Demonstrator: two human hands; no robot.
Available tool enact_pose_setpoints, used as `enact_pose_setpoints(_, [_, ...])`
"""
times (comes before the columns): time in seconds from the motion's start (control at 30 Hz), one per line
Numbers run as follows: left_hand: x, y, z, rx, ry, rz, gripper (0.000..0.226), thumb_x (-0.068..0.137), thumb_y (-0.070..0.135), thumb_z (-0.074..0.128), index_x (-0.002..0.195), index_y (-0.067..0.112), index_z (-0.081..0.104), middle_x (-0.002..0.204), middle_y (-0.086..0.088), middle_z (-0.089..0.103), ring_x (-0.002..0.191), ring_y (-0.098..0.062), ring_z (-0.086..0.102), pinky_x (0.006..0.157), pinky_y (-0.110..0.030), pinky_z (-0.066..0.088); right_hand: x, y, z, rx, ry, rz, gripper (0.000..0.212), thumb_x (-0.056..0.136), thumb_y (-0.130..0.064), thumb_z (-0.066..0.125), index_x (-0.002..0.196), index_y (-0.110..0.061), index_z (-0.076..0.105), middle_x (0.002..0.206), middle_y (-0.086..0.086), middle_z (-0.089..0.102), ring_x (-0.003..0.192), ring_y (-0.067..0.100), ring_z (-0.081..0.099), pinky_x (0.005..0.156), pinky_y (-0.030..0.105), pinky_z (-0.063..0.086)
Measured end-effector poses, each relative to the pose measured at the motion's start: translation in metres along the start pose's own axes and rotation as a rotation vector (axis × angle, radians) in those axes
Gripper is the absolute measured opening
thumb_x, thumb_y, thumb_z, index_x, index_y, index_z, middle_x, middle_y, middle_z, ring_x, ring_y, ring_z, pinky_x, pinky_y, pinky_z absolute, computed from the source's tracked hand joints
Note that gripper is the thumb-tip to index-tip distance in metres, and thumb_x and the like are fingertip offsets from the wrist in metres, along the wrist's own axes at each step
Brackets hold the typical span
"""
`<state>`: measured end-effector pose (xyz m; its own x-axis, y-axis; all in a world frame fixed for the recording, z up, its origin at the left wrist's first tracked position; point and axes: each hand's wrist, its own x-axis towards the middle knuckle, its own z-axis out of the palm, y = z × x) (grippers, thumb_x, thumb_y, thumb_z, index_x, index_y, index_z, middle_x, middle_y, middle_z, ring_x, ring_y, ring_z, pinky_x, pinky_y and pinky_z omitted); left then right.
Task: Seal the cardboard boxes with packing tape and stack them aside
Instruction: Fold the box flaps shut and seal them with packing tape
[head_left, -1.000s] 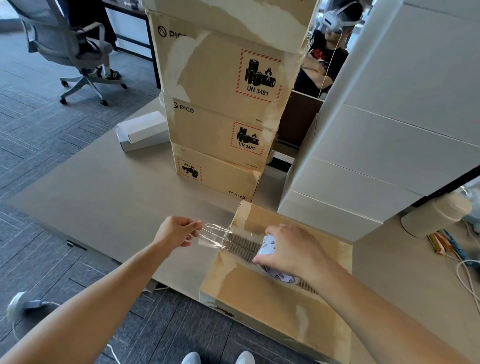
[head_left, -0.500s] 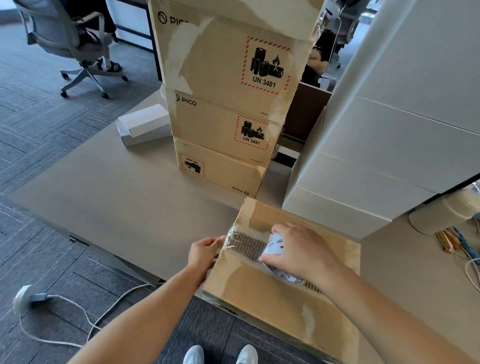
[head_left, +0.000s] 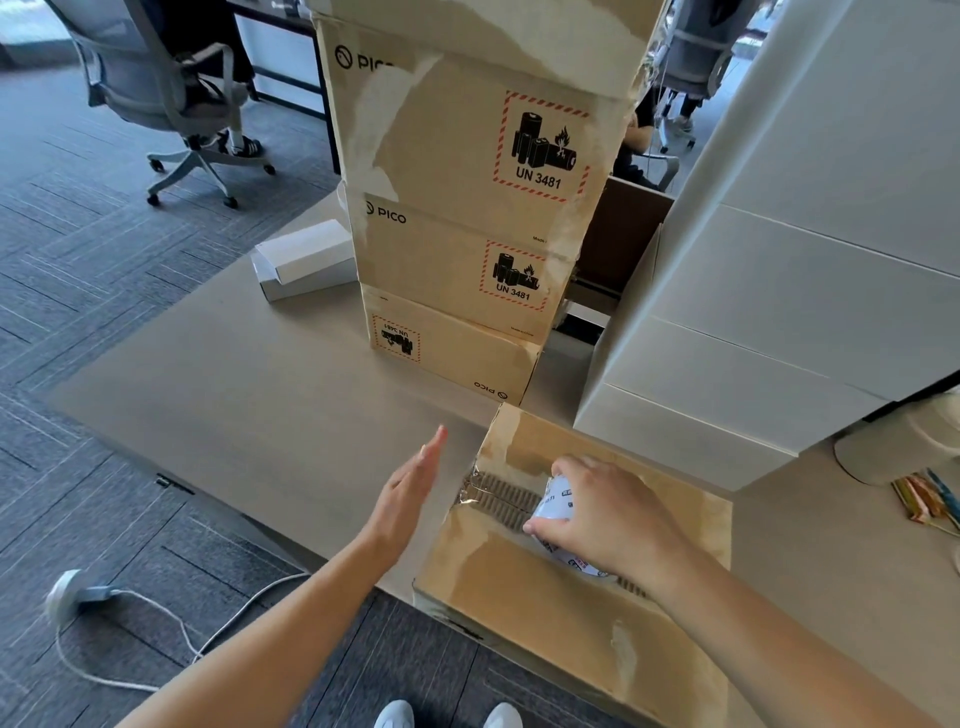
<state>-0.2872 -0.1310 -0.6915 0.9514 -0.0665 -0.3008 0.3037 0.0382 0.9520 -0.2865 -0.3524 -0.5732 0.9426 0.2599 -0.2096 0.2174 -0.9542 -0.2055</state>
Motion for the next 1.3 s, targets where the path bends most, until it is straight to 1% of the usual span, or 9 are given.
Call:
enact_pose_setpoints(0.13, [-0.012,-0.02,0.013,-0.144,-0.236,-0.103,0.055,0.099,0.062,0.021,0.151,0.045,0.031,0.155,0.018,0.036,0.144,-0.011,0.034,0.12,-0.039,0.026,0.001,0.002,0.003,0.031,-0.006,-0.014,0.062,0.071,-0.068,0.066,0.113,-0.024,0.053,0.111,-0.007,0.059,0.098,0.016,0.056,0.081,0.029,0.045])
enact_pose_setpoints(0.4, [-0.007,-0.023,0.016,-0.208,-0.208,-0.313,0.054,0.106,0.049,0.02,0.149,0.025,0.043,0.142,-0.011,0.055,0.114,-0.021,0.063,0.095,-0.036,0.049,0.0,0.005,0.004,0.03,0.017,-0.036,0.062,0.072,-0.069,0.065,0.112,-0.023,0.053,0.109,-0.006,0.06,0.095,0.017,0.057,0.075,0.027,0.039])
enact_pose_setpoints(0.57, [-0.007,-0.006,0.018,-0.049,-0.125,-0.438,0.057,0.103,0.054,0.031,0.111,0.015,0.071,0.108,-0.011,0.073,0.096,-0.021,0.07,0.084,-0.033,0.055,-0.003,0.005,0.004,0.046,0.03,-0.034,0.063,0.072,-0.069,0.066,0.114,-0.024,0.053,0.11,-0.007,0.06,0.094,0.014,0.056,0.074,0.025,0.041])
enact_pose_setpoints(0.73, [-0.004,0.01,0.018,0.115,-0.15,-0.451,0.055,0.107,0.047,0.028,0.095,0.014,0.07,0.092,-0.006,0.072,0.085,-0.016,0.067,0.073,-0.028,0.052,-0.006,0.003,0.001,0.074,0.024,-0.017,0.068,0.072,-0.066,0.069,0.12,-0.023,0.049,0.113,-0.006,0.061,0.097,0.015,0.056,0.073,0.024,0.034])
enact_pose_setpoints(0.8, [0.002,0.013,0.02,0.204,-0.154,-0.426,0.055,0.105,0.047,0.027,0.088,0.014,0.068,0.098,-0.014,0.072,0.085,-0.019,0.063,0.081,-0.033,0.052,-0.007,0.004,0.0,0.113,0.028,-0.007,0.071,0.07,-0.066,0.071,0.12,-0.025,0.042,0.107,-0.006,0.058,0.092,0.015,0.053,0.072,0.024,0.034])
enact_pose_setpoints(0.9, [0.003,0.015,0.023,0.338,0.042,-0.248,0.049,0.103,0.043,0.03,0.132,0.015,0.059,0.147,-0.009,0.049,0.133,-0.02,0.046,0.112,-0.034,0.03,-0.01,0.009,0.001,0.144,0.055,-0.028,0.072,0.068,-0.064,0.073,0.116,-0.025,0.036,0.107,-0.009,0.046,0.096,0.015,0.047,0.079,0.025,0.035])
enact_pose_setpoints(0.97, [-0.009,0.02,0.029,0.556,-0.014,0.042,0.053,0.108,0.03,0.024,0.159,0.016,0.013,0.163,0.006,0.003,0.15,-0.006,-0.001,0.119,-0.023,0.002,-0.015,0.013,0.003,0.107,0.085,-0.072,0.069,0.069,-0.061,0.072,0.114,-0.025,0.035,0.111,-0.007,0.046,0.101,0.017,0.047,0.088,0.029,0.037])
enact_pose_setpoints(1.1, [-0.022,0.016,0.036,1.17,-0.121,0.328,0.073,0.101,0.06,0.012,0.152,0.018,-0.021,0.154,0.005,-0.036,0.143,-0.008,-0.033,0.119,-0.026,-0.016,-0.026,0.024,0.005,0.156,0.074,-0.092,0.064,0.071,-0.063,0.058,0.12,-0.027,0.039,0.122,-0.007,0.048,0.112,0.019,0.05,0.097,0.036,0.038])
enact_pose_setpoints(1.3, [-0.021,0.014,0.038,1.581,-0.156,0.395,0.103,0.082,0.084,-0.008,0.15,0.009,-0.025,0.157,-0.006,-0.035,0.145,-0.019,-0.033,0.123,-0.038,-0.013,-0.03,0.033,0.007,0.258,0.074,-0.109,0.063,0.078,-0.034,0.067,0.136,-0.029,0.043,0.13,-0.004,0.047,0.113,0.02,0.054,0.088,0.025,0.038])
